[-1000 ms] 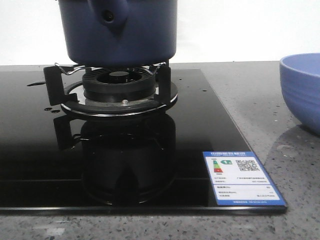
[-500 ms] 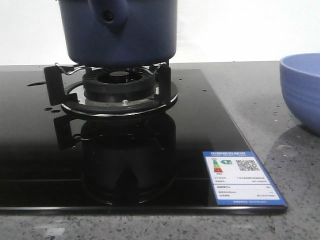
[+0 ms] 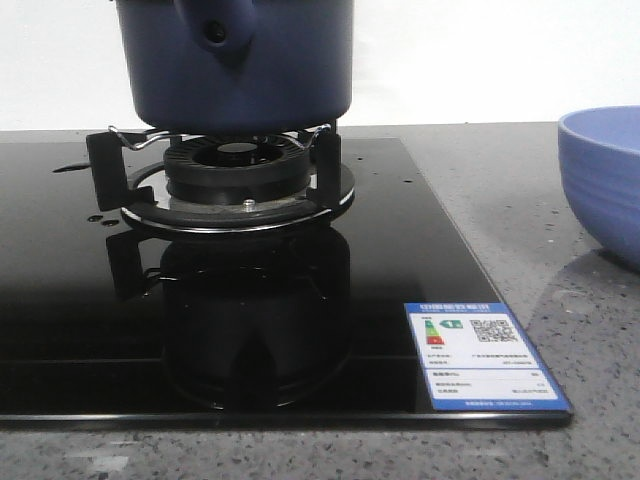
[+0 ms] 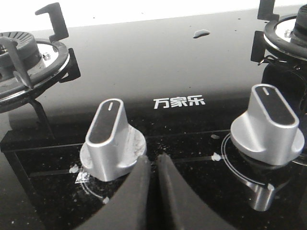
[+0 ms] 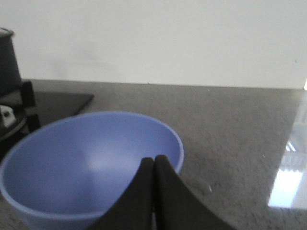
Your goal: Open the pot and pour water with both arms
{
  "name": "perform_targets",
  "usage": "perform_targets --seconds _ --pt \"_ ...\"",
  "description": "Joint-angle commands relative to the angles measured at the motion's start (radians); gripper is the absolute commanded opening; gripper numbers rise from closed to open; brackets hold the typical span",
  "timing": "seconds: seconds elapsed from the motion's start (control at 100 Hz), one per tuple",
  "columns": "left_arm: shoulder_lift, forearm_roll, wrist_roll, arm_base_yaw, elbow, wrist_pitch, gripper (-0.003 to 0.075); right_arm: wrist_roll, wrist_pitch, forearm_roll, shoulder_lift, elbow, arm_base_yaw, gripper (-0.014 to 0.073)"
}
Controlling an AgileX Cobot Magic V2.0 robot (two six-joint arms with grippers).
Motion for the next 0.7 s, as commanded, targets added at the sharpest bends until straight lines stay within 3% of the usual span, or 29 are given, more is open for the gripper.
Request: perform_targets --seconds 0.0,0.11,0.3,0.69 --pt "-0.028 -0.009 -0.008 0.003 0.03 -0.037 -0.002 0.024 -0.132 -0.044 0.015 0.07 -0.038 -0.0063" --pt "-0.028 -0.009 -0.008 0.003 0.03 -0.037 -0.002 0.024 -0.132 -0.044 0.013 0.155 -0.05 -0.0063" --pt "-0.028 -0.009 -0.008 0.003 0.03 -0.037 -0.002 0.024 0.091 -0.042 -0.047 0.153 -0.05 -0.0064" --pt "-0.028 -0.009 -0.008 0.003 0.03 -0.037 -0.002 0.024 0.077 -0.05 -0.053 0.153 -0.051 -0.0063"
